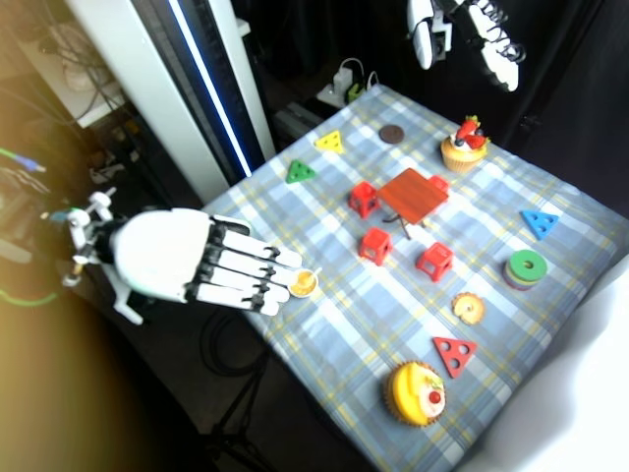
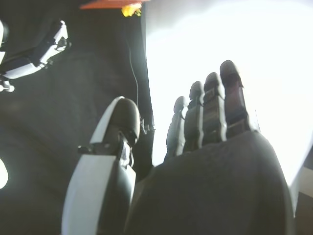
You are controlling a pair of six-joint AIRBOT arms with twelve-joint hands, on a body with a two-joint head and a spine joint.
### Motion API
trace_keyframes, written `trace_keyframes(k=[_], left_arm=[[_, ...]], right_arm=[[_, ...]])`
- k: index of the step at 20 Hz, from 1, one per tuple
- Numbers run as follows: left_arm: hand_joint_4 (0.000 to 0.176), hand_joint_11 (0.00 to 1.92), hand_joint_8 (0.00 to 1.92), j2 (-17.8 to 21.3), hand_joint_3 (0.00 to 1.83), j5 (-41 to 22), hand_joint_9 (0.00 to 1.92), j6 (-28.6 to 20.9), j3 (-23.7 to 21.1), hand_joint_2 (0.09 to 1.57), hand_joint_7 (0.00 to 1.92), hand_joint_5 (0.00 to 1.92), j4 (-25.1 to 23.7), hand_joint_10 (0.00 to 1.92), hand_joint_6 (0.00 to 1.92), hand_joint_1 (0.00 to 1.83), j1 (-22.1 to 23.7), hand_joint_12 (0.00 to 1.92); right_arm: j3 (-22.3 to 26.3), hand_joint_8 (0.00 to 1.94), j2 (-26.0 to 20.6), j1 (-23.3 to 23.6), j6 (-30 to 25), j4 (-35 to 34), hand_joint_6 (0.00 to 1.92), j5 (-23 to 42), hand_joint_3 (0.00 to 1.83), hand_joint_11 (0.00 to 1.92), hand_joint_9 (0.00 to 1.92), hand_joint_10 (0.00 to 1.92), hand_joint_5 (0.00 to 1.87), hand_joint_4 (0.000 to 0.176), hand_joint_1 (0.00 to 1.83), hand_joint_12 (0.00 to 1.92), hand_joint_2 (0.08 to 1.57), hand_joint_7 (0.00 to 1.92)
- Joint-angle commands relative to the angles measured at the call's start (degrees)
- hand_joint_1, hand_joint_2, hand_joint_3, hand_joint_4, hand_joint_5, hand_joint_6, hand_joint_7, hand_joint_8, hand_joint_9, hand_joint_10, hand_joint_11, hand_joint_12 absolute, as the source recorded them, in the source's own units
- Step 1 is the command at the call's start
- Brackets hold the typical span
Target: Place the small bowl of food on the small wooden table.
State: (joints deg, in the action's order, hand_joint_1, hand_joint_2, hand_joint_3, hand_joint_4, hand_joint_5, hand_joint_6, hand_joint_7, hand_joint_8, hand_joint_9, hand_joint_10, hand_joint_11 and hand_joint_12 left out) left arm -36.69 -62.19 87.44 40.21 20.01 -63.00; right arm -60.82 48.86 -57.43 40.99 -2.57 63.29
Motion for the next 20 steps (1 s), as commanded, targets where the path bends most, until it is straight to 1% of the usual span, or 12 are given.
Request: trace_keyframes(k=[1, 2, 5, 7, 8, 11, 13, 14, 15, 17, 19, 20], left_arm=[[0.176, 0.00, 0.00, -0.4, 0.01, -6.6, 0.24, -0.3, 0.2, 1.22, 0.34, 0.30, -0.4, 0.00, 0.00, 0.15, 0.8, 0.29], [0.176, 0.00, 0.00, -0.4, 0.00, -6.5, 0.22, -0.3, 0.2, 1.22, 0.32, 0.30, -0.4, 0.00, 0.00, 0.17, 0.8, 0.27], [0.176, 0.00, 0.00, -0.8, 0.00, -6.0, 0.21, -0.3, 0.4, 1.22, 0.31, 0.30, -0.5, 0.00, 0.00, 0.21, 0.9, 0.27], [0.176, 0.00, 0.00, -0.8, 0.00, -5.8, 0.21, -0.3, 0.5, 1.21, 0.31, 0.29, -0.5, 0.00, 0.00, 0.21, 0.9, 0.26], [0.176, 0.00, 0.00, -0.8, 0.00, -5.7, 0.21, -0.3, 0.5, 1.21, 0.32, 0.30, -0.5, 0.00, 0.00, 0.23, 0.9, 0.26], [0.176, 0.00, 0.00, -0.9, 0.00, -5.5, 0.19, -0.3, 0.6, 1.21, 0.28, 0.32, -0.4, 0.00, 0.00, 0.24, 0.9, 0.26], [0.176, 0.00, 0.00, -0.9, 0.00, -5.5, 0.19, -0.3, 0.6, 1.20, 0.30, 0.35, -0.5, 0.00, 0.00, 0.28, 0.9, 0.31], [0.176, 0.00, 0.00, -0.9, 0.00, -5.5, 0.20, -0.3, 0.6, 1.20, 0.30, 0.34, -0.5, 0.00, 0.00, 0.29, 0.9, 0.33], [0.176, 0.00, 0.00, -0.9, 0.00, -5.5, 0.18, -0.3, 0.6, 1.21, 0.28, 0.31, -0.5, 0.00, 0.00, 0.32, 0.9, 0.29], [0.176, 0.00, 0.00, -0.9, 0.00, -5.1, 0.18, -0.3, 0.5, 1.20, 0.27, 0.30, -0.5, 0.00, 0.00, 0.36, 0.9, 0.24], [0.176, 0.00, 0.00, -0.7, 0.00, -4.7, 0.17, -0.3, 0.5, 1.20, 0.26, 0.30, -0.7, 0.00, 0.00, 0.36, 0.9, 0.20], [0.176, 0.00, 0.00, -0.7, 0.00, -4.6, 0.17, -0.3, 0.5, 1.20, 0.26, 0.31, -0.7, 0.00, 0.00, 0.36, 0.9, 0.19]], right_arm=[[-0.6, 0.00, 0.1, 1.5, -0.1, -0.4, 0.00, 5.5, 0.00, 0.21, 0.34, 0.01, 0.38, 0.020, 1.04, 0.41, 1.01, 0.37], [-1.0, 0.00, 0.5, 2.5, -0.1, 0.2, 0.00, 4.7, 0.00, 0.26, 0.36, 0.00, 0.40, 0.033, 1.01, 0.37, 0.98, 0.38], [-3.1, 0.01, 2.1, 6.2, -0.5, 2.7, 0.01, 0.3, 0.00, 0.26, 0.37, 0.01, 0.42, 0.030, 0.87, 0.36, 0.93, 0.39], [-4.7, 0.00, 3.1, 8.0, -1.9, 4.1, 0.00, -1.8, 0.00, 0.15, 0.38, 0.01, 0.44, 0.072, 0.88, 0.60, 0.92, 0.41], [-5.2, 0.00, 3.5, 8.6, -2.1, 4.6, 0.00, -2.6, 0.00, 0.12, 0.38, 0.00, 0.44, 0.080, 0.88, 0.68, 0.90, 0.40], [-6.8, 0.00, 4.9, 12.0, -2.1, 7.5, 0.00, -7.4, 0.00, 0.36, 0.45, 0.00, 0.40, 0.090, 0.95, 0.29, 0.85, 0.42], [-7.8, 0.00, 5.8, 13.7, -2.1, 9.2, 0.00, -10.6, 0.00, 0.52, 0.53, 0.01, 0.45, 0.023, 0.92, 0.21, 0.90, 0.48], [-8.4, 0.00, 6.4, 14.4, -2.1, 10.0, 0.00, -12.2, 0.00, 0.53, 0.56, 0.00, 0.49, 0.012, 0.93, 0.23, 0.93, 0.50], [-8.8, 0.00, 6.8, 14.8, -2.2, 10.5, 0.01, -13.2, 0.00, 0.56, 0.65, 0.00, 0.55, 0.000, 0.95, 0.34, 0.94, 0.53], [-9.4, 0.01, 7.4, 15.6, -2.2, 11.2, 0.00, -15.0, 0.00, 0.54, 0.80, 0.01, 0.73, 0.000, 1.02, 0.68, 0.92, 0.71], [-9.7, 0.00, 7.5, 15.6, -2.2, 11.3, 0.01, -15.9, 0.00, 0.47, 0.83, 0.01, 0.83, 0.000, 0.99, 0.88, 0.92, 0.80], [-9.8, 0.01, 7.5, 15.6, -2.2, 11.3, 0.01, -16.1, 0.00, 0.41, 0.85, 0.01, 0.87, 0.000, 1.04, 1.05, 0.92, 0.87]])
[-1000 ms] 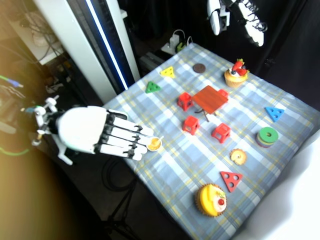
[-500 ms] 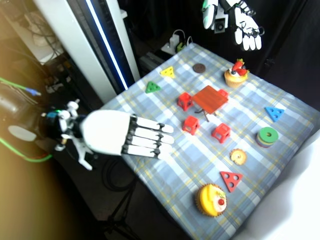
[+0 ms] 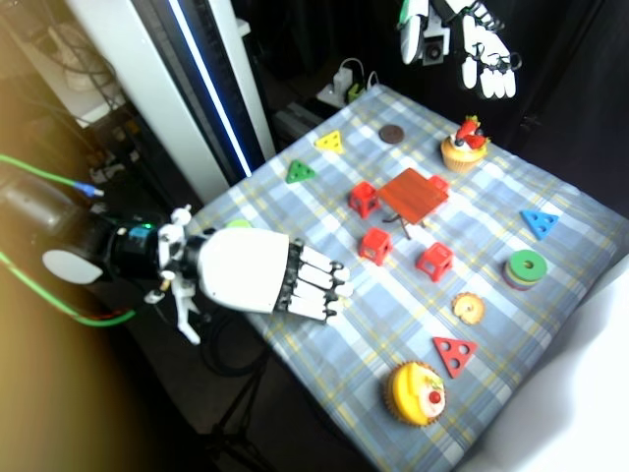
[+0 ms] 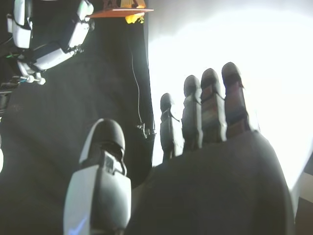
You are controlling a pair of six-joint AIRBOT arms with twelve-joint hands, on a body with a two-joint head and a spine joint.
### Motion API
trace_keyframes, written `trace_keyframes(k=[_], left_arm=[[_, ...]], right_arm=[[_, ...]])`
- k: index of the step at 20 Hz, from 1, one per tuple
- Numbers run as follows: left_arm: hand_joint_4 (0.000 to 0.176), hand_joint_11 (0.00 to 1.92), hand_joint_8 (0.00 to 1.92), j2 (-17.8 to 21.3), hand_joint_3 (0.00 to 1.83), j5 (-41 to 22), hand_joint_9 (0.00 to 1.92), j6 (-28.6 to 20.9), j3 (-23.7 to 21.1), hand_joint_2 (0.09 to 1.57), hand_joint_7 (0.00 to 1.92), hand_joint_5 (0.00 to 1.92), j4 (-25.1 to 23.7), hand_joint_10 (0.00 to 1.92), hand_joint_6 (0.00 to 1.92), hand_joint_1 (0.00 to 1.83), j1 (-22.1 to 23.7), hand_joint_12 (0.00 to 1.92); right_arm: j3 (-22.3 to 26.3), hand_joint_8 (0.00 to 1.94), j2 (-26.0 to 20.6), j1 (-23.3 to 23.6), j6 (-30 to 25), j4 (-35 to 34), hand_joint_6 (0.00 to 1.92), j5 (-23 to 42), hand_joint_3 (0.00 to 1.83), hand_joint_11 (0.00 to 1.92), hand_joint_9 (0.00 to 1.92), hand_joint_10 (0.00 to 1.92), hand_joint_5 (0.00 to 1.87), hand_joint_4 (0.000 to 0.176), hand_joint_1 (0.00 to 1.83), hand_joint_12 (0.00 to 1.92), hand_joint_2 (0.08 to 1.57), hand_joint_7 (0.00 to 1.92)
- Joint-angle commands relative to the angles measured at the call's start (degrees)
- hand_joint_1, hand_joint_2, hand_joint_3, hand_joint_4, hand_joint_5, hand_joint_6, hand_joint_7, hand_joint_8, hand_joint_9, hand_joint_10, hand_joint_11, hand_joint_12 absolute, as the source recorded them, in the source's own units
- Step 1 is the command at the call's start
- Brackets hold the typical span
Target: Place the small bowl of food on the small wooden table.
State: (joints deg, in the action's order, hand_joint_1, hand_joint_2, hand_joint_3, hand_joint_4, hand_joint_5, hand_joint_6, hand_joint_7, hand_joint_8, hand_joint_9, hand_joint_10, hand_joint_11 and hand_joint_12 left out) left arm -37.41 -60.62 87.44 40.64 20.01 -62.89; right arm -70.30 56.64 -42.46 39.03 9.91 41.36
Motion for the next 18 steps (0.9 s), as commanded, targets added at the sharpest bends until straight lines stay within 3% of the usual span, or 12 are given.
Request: trace_keyframes(k=[1, 4, 5, 10, 11, 12, 13, 15, 16, 18], left_arm=[[0.176, 0.00, 0.00, 0.1, 0.00, -6.3, 0.17, -0.3, 0.0, 1.21, 0.26, 0.31, -0.6, 0.00, 0.00, 0.36, 0.7, 0.19], [0.176, 0.00, 0.00, 0.1, 0.00, -6.4, 0.17, -0.3, -0.2, 1.22, 0.27, 0.28, -0.5, 0.00, 0.00, 0.32, 0.7, 0.21], [0.176, 0.00, 0.00, 0.1, 0.00, -6.4, 0.20, -0.3, -0.2, 1.21, 0.28, 0.32, -0.5, 0.00, 0.00, 0.36, 0.6, 0.29], [0.176, 0.00, 0.00, 0.3, 0.00, -6.6, 0.18, -0.3, -0.4, 1.21, 0.26, 0.32, -0.2, 0.00, 0.00, 0.37, 0.3, 0.30], [0.176, 0.00, 0.01, 0.3, 0.00, -6.6, 0.18, -0.3, -0.4, 1.21, 0.28, 0.33, -0.2, 0.00, 0.01, 0.36, 0.3, 0.30], [0.176, 0.00, 0.01, 0.3, 0.00, -6.6, 0.18, -0.3, -0.4, 1.21, 0.29, 0.34, -0.2, 0.00, 0.01, 0.37, 0.3, 0.30], [0.176, 0.00, 0.00, 0.3, 0.00, -6.6, 0.19, -0.3, -0.4, 1.21, 0.29, 0.32, -0.2, 0.00, 0.00, 0.36, 0.3, 0.32], [0.176, 0.00, 0.00, 0.3, 0.00, -6.7, 0.20, -0.3, -0.4, 1.20, 0.29, 0.34, -0.2, 0.00, 0.00, 0.41, 0.3, 0.35], [0.176, 0.00, 0.00, 0.3, 0.00, -6.7, 0.20, -0.3, -0.4, 1.21, 0.28, 0.32, -0.2, 0.00, 0.00, 0.39, 0.3, 0.36], [0.176, 0.00, 0.00, 0.3, 0.00, -6.8, 0.21, -0.3, -0.4, 1.20, 0.29, 0.34, -0.2, 0.00, 0.00, 0.41, 0.3, 0.40]], right_arm=[[-0.4, 0.01, -0.3, 0.7, -0.2, -1.2, 0.00, 5.5, 0.00, 0.38, 0.85, 0.01, 0.88, 0.000, 1.05, 1.08, 0.93, 0.88], [-0.6, 0.03, -0.3, 0.7, -0.2, -1.2, 0.01, 4.4, 0.00, 0.53, 0.99, 0.06, 0.93, 0.000, 1.08, 1.21, 0.92, 0.98], [-0.7, 0.02, -0.3, 0.7, -0.2, -1.3, 0.01, 4.1, 0.00, 0.63, 1.04, 0.08, 0.95, 0.000, 1.11, 1.17, 0.92, 1.00], [-0.6, 0.02, -0.4, 0.7, -0.2, -1.3, 0.00, 3.7, 0.00, 0.73, 1.14, 0.08, 1.00, 0.000, 1.17, 1.07, 0.92, 1.15], [-0.6, 0.39, -0.3, 0.7, -0.2, -1.3, 0.00, 3.5, 0.00, 0.70, 1.15, 0.06, 1.01, 0.000, 1.34, 1.13, 0.97, 1.25], [-0.7, 0.52, -0.3, 0.7, -0.2, -1.3, 0.59, 3.4, 0.01, 0.76, 1.19, 0.06, 1.04, 0.000, 1.29, 1.14, 1.02, 1.29], [-0.7, 0.45, -0.2, 0.7, -0.2, -1.3, 0.83, 3.3, 0.00, 0.90, 1.26, 0.07, 1.04, 0.000, 1.26, 1.07, 1.04, 1.29], [-0.7, 0.66, 0.0, 0.7, -0.2, -1.3, 0.90, 3.3, 0.00, 1.03, 1.31, 0.05, 1.01, 0.000, 1.24, 0.95, 1.06, 1.19], [-0.7, 0.73, 0.1, 0.7, -0.2, -1.3, 0.90, 3.3, 0.00, 0.97, 1.26, 0.03, 1.00, 0.000, 1.24, 0.98, 1.07, 1.16], [-0.7, 0.65, 0.2, 0.7, -0.2, -1.3, 0.88, 3.3, 0.00, 1.00, 1.34, 0.05, 0.99, 0.000, 1.26, 1.01, 1.06, 1.23]])
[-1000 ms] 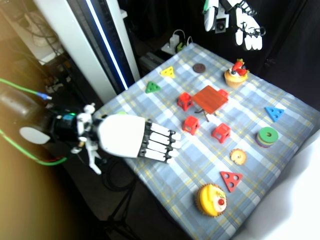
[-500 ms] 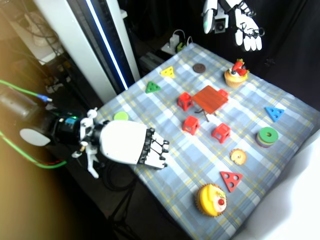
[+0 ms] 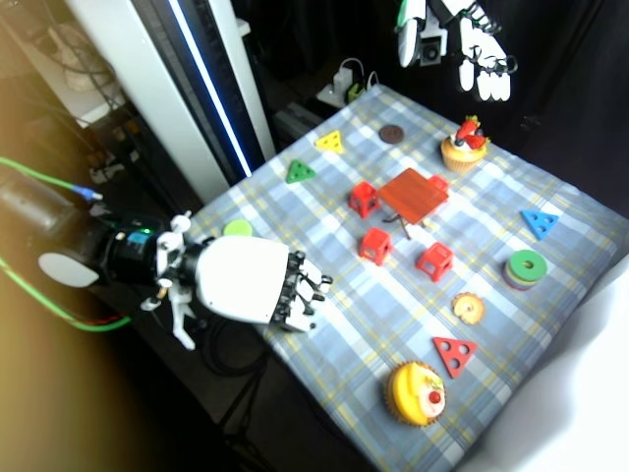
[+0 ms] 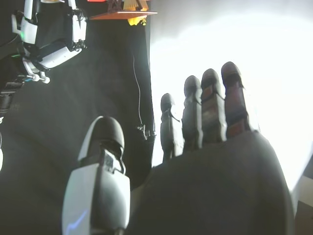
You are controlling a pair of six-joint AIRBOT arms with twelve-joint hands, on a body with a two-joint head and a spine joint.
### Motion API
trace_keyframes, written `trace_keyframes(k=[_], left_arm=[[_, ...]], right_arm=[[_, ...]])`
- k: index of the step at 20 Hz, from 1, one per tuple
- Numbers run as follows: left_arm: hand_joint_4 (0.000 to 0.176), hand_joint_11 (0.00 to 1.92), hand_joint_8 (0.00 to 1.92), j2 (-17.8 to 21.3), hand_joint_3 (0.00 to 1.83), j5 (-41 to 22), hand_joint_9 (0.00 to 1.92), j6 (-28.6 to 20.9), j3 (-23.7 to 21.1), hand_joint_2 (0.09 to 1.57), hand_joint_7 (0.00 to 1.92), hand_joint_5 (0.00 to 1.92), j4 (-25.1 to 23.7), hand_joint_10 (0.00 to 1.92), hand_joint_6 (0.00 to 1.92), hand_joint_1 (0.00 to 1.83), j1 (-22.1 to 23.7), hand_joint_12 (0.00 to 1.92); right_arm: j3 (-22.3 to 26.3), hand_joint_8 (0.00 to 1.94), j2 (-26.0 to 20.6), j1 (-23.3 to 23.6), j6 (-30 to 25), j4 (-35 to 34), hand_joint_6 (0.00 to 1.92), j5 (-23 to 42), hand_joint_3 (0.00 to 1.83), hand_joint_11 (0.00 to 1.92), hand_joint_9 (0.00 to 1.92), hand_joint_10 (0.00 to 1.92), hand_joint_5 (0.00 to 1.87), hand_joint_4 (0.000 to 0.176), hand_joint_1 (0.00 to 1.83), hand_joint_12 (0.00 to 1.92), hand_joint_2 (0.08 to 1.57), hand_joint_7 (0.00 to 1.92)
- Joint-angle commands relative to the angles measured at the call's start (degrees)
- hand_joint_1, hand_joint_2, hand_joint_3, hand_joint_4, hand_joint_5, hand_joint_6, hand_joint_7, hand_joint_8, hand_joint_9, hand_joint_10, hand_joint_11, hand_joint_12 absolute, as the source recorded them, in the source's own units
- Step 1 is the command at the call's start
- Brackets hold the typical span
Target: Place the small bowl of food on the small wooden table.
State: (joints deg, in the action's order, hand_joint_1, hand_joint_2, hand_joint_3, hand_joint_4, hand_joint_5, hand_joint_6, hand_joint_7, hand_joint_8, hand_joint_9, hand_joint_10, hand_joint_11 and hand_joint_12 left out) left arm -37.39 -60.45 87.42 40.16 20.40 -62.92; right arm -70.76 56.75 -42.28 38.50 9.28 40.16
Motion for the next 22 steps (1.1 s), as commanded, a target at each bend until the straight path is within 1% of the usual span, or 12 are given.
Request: trace_keyframes(k=[1, 6, 9, 12, 13, 14, 16, 17, 18, 19, 21, 22], left_arm=[[0.176, 0.00, 0.00, 0.2, 0.00, -7.0, 0.18, -0.3, 0.0, 1.21, 0.27, 0.33, -0.5, 0.01, 0.00, 0.38, 0.3, 0.29], [0.176, 0.00, 0.00, 0.2, 0.00, -7.0, 0.19, -0.3, 0.1, 1.21, 0.28, 0.34, -0.5, 0.00, 0.00, 0.41, 0.3, 0.25], [0.176, 0.00, 0.00, 0.2, 0.00, -7.0, 0.20, -0.3, 0.1, 1.22, 0.29, 0.36, -0.4, 0.00, 0.00, 0.37, 0.3, 0.25], [0.176, 0.00, 0.00, 0.2, 0.00, -7.0, 0.21, -0.3, 0.1, 1.21, 0.29, 0.35, -0.4, 0.00, 0.00, 0.40, 0.3, 0.26], [0.176, 0.00, 0.00, 0.2, 0.00, -6.9, 0.21, -0.3, 0.1, 1.21, 0.30, 0.35, -0.4, 0.00, 0.00, 0.40, 0.3, 0.26], [0.176, 0.00, 0.00, 0.2, 0.00, -6.9, 0.21, -0.3, 0.2, 1.22, 0.30, 0.35, -0.4, 0.00, 0.00, 0.37, 0.3, 0.27], [0.176, 0.00, 0.00, 0.2, 0.00, -6.9, 0.21, -0.3, 0.2, 1.21, 0.30, 0.35, -0.3, 0.00, 0.00, 0.40, 0.3, 0.28], [0.176, 0.00, 0.00, 0.2, 0.00, -6.9, 0.21, -0.3, 0.2, 1.20, 0.30, 0.36, -0.3, 0.00, 0.00, 0.41, 0.3, 0.33], [0.176, 0.00, 0.00, 0.2, 0.00, -6.9, 0.22, -0.3, 0.2, 1.20, 0.30, 0.36, -0.3, 0.00, 0.00, 0.41, 0.3, 0.32], [0.176, 0.00, 0.00, 0.2, 0.00, -6.9, 0.22, -0.3, 0.2, 1.20, 0.30, 0.37, -0.3, 0.00, 0.00, 0.44, 0.3, 0.31], [0.176, 0.00, 0.00, 0.2, 0.00, -6.9, 0.23, -0.3, 0.3, 1.19, 0.31, 0.36, -0.3, 0.00, 0.00, 0.43, 0.4, 0.33], [0.176, 0.00, 0.00, 0.2, 0.00, -6.9, 0.22, -0.3, 0.3, 1.19, 0.30, 0.35, -0.4, 0.00, 0.00, 0.44, 0.4, 0.28]], right_arm=[[-0.2, 0.64, 0.1, 0.5, 0.4, -0.7, 0.88, 4.5, 0.00, 0.98, 1.33, 0.04, 1.00, 0.000, 1.26, 1.02, 1.06, 1.23], [-0.2, 0.32, 0.3, 0.5, 0.4, -0.7, 0.80, 4.5, 0.00, 0.96, 1.38, 0.03, 1.10, 0.000, 1.26, 1.07, 1.02, 1.36], [0.0, 0.35, 0.3, 0.5, 0.4, -0.6, 0.72, 4.9, 0.00, 0.96, 1.48, 0.08, 1.11, 0.000, 1.27, 1.29, 1.01, 1.38], [0.4, 0.31, 0.2, 0.5, -0.2, -0.6, 0.71, 7.8, 0.00, 1.05, 1.51, 0.10, 1.13, 0.000, 1.27, 1.17, 1.01, 1.39], [0.5, 0.43, 0.0, 0.9, -0.7, -0.4, 0.63, 9.1, 0.00, 1.12, 1.56, 0.15, 1.15, 0.000, 1.28, 1.22, 1.01, 1.36], [0.6, 0.60, -0.1, 1.6, -1.2, 0.0, 0.53, 10.0, 0.00, 1.10, 1.50, 0.35, 1.18, 0.000, 1.28, 1.34, 1.01, 1.31], [0.6, 0.76, -0.1, 2.9, -2.2, 1.1, 0.64, 11.5, 0.00, 1.00, 1.28, 0.70, 1.13, 0.000, 1.26, 1.44, 1.04, 1.20], [0.6, 1.09, -0.1, 3.5, -2.4, 1.6, 0.43, 12.0, 0.00, 0.98, 1.14, 1.18, 1.17, 0.000, 1.27, 1.66, 1.07, 1.07], [0.7, 1.27, -0.1, 4.3, -2.8, 2.3, 0.44, 12.7, 0.00, 0.97, 1.05, 1.54, 1.13, 0.000, 1.27, 1.86, 1.10, 0.98], [0.9, 1.32, 0.0, 5.4, -2.8, 3.0, 0.43, 13.2, 0.00, 0.69, 0.79, 1.47, 1.17, 0.000, 1.27, 1.84, 1.11, 0.91], [1.0, 1.41, 0.2, 6.8, -2.8, 4.0, 0.64, 13.7, 0.00, 0.91, 0.95, 1.79, 1.15, 0.000, 1.20, 1.92, 1.05, 1.01], [1.0, 1.83, 0.5, 8.2, -2.9, 4.8, 0.70, 14.1, 0.00, 1.27, 1.21, 1.90, 1.14, 0.000, 1.19, 1.92, 1.05, 1.10]])
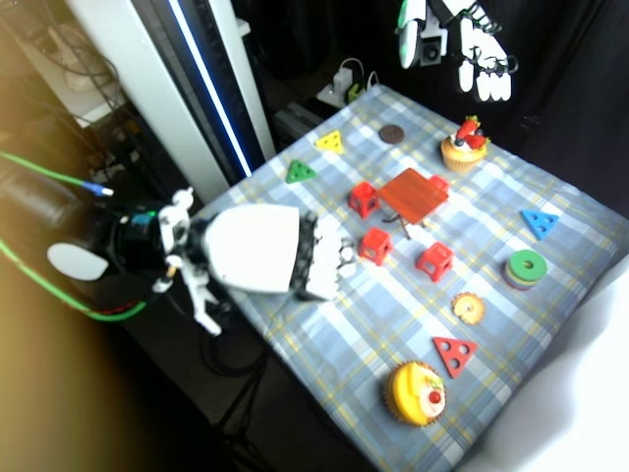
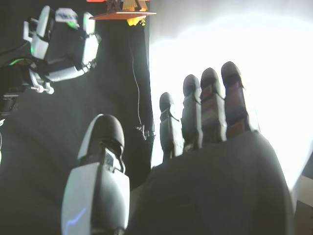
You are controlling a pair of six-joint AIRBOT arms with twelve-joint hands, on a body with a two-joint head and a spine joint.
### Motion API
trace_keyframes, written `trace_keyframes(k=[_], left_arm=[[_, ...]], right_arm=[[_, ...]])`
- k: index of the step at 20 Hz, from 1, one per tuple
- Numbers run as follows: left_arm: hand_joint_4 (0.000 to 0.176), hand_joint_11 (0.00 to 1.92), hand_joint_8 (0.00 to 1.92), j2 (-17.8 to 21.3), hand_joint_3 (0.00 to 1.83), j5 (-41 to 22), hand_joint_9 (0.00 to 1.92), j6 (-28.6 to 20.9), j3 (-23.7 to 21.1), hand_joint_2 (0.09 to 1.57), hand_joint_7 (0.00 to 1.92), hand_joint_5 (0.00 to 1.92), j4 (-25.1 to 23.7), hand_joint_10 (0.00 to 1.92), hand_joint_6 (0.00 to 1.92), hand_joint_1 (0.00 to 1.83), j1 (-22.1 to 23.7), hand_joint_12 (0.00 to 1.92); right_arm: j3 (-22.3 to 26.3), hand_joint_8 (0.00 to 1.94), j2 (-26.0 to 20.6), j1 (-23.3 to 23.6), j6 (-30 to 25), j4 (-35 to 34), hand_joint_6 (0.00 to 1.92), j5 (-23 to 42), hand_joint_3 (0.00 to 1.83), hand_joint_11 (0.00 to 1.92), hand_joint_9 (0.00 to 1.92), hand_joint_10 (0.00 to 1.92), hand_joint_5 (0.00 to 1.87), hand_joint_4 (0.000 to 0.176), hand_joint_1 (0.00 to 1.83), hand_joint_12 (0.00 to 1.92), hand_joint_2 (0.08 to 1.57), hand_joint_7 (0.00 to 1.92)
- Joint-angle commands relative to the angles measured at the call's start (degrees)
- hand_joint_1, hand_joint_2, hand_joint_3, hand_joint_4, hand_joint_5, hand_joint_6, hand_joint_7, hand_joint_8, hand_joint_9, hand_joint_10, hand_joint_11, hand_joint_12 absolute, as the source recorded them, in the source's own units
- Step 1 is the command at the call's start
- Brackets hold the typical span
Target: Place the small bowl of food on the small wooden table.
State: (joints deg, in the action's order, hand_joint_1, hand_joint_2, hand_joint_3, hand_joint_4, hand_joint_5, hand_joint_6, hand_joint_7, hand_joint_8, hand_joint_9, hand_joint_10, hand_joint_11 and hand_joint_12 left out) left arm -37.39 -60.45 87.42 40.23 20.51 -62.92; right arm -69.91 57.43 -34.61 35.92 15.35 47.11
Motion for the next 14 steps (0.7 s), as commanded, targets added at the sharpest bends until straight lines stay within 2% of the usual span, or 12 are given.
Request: trace_keyframes(k=[1, 2, 3, 5, 6, 7, 8, 9, 10, 11, 12, 14], left_arm=[[0.176, 0.00, 0.00, 0.1, 0.00, -6.8, 0.22, -0.3, 0.3, 1.19, 0.30, 0.35, -0.5, 0.00, 0.00, 0.44, 0.4, 0.32], [0.176, 0.00, 0.00, 0.1, 0.00, -6.8, 0.21, -0.3, 0.3, 1.19, 0.29, 0.33, -0.5, 0.00, 0.00, 0.44, 0.4, 0.28], [0.176, 0.00, 0.00, 0.0, 0.00, -6.8, 0.22, -0.3, 0.4, 1.19, 0.29, 0.34, -0.5, 0.00, 0.00, 0.43, 0.4, 0.29], [0.176, 0.00, 0.00, 0.0, 0.00, -6.5, 0.24, -0.3, 0.4, 1.19, 0.30, 0.36, -0.5, 0.01, 0.01, 0.46, 0.4, 0.29], [0.176, 0.00, 0.00, -0.1, 0.00, -6.4, 0.24, -0.3, 0.6, 1.20, 0.30, 0.36, -0.5, 0.00, 0.00, 0.44, 0.5, 0.32], [0.176, 0.00, 0.00, -0.2, 0.00, -6.2, 0.24, -0.3, 0.7, 1.20, 0.31, 0.37, -0.6, 0.00, 0.00, 0.43, 0.6, 0.35], [0.176, 0.00, 0.00, -0.3, 0.00, -6.0, 0.25, -0.3, 0.8, 1.19, 0.31, 0.38, -0.7, 0.00, 0.00, 0.44, 0.7, 0.38], [0.176, 0.00, 0.00, -0.4, 0.00, -5.8, 0.25, -0.3, 0.9, 1.19, 0.31, 0.39, -0.7, 0.00, 0.00, 0.44, 0.8, 0.39], [0.176, 0.00, 0.00, -0.4, 0.00, -5.6, 0.25, -0.3, 0.9, 1.19, 0.30, 0.38, -0.8, 0.00, 0.00, 0.44, 0.9, 0.36], [0.176, 0.00, 0.00, -0.5, 0.00, -5.5, 0.25, -0.3, 1.0, 1.19, 0.31, 0.37, -0.8, 0.00, 0.00, 0.45, 0.9, 0.32], [0.176, 0.00, 0.00, -0.5, 0.00, -5.3, 0.24, -0.3, 1.1, 1.19, 0.31, 0.38, -0.9, 0.00, 0.00, 0.46, 1.0, 0.32], [0.176, 0.00, 0.00, -0.7, 0.00, -5.0, 0.24, -0.3, 1.3, 1.19, 0.33, 0.40, -1.0, 0.00, 0.00, 0.43, 1.2, 0.35]], right_arm=[[0.1, 1.92, 0.0, 1.3, -0.4, -0.7, 0.70, 7.2, 0.00, 1.18, 1.17, 1.92, 1.14, 0.000, 1.19, 1.92, 1.04, 1.07], [0.1, 1.94, 0.3, 2.5, -0.4, 0.0, 0.65, 7.3, 0.00, 1.21, 1.18, 1.92, 1.17, 0.000, 1.19, 1.92, 1.03, 1.09], [0.0, 1.61, 0.9, 4.0, -0.4, 0.9, 0.65, 7.3, 0.00, 1.21, 1.14, 1.90, 1.17, 0.000, 1.20, 1.92, 1.03, 1.08], [-0.5, 0.78, 1.9, 6.1, -0.4, 1.8, 0.54, 7.3, 0.00, 1.05, 1.18, 1.06, 1.15, 0.000, 1.29, 1.45, 1.03, 1.25], [-0.9, 1.09, 2.6, 7.3, -0.4, 2.3, 0.57, 7.3, 0.00, 1.09, 1.18, 1.49, 1.20, 0.000, 1.22, 1.80, 1.02, 1.22], [-1.1, 1.11, 3.1, 8.1, -0.4, 2.7, 0.36, 7.3, 0.00, 0.49, 0.86, 1.34, 1.25, 0.000, 1.27, 1.84, 1.05, 1.09], [-1.5, 1.03, 3.8, 8.9, -0.4, 3.3, 0.34, 7.2, 0.00, 0.26, 0.73, 1.14, 1.30, 0.000, 1.26, 1.73, 1.04, 1.04], [-1.9, 0.57, 4.8, 9.8, -0.4, 3.7, 0.45, 7.2, 0.00, 0.12, 0.58, 0.87, 1.28, 0.000, 1.21, 1.61, 1.01, 0.89], [-2.3, 0.37, 5.6, 10.4, -0.4, 4.0, 0.44, 7.2, 0.00, 0.22, 0.63, 0.77, 1.29, 0.000, 1.21, 1.57, 0.99, 0.91], [-2.8, 0.76, 6.5, 11.0, -0.4, 4.1, 0.59, 7.2, 0.02, 0.74, 0.93, 0.65, 1.26, 0.000, 1.26, 1.37, 1.04, 0.96], [-3.3, 0.82, 7.2, 11.4, -0.4, 4.1, 0.80, 7.0, 0.00, 0.63, 0.94, 0.45, 1.17, 0.000, 1.26, 1.28, 1.08, 0.95], [-4.5, 0.44, 9.1, 12.4, -0.4, 4.2, 0.73, 5.8, 0.00, 1.17, 1.41, 0.48, 1.10, 0.000, 1.30, 1.16, 1.02, 1.35]])
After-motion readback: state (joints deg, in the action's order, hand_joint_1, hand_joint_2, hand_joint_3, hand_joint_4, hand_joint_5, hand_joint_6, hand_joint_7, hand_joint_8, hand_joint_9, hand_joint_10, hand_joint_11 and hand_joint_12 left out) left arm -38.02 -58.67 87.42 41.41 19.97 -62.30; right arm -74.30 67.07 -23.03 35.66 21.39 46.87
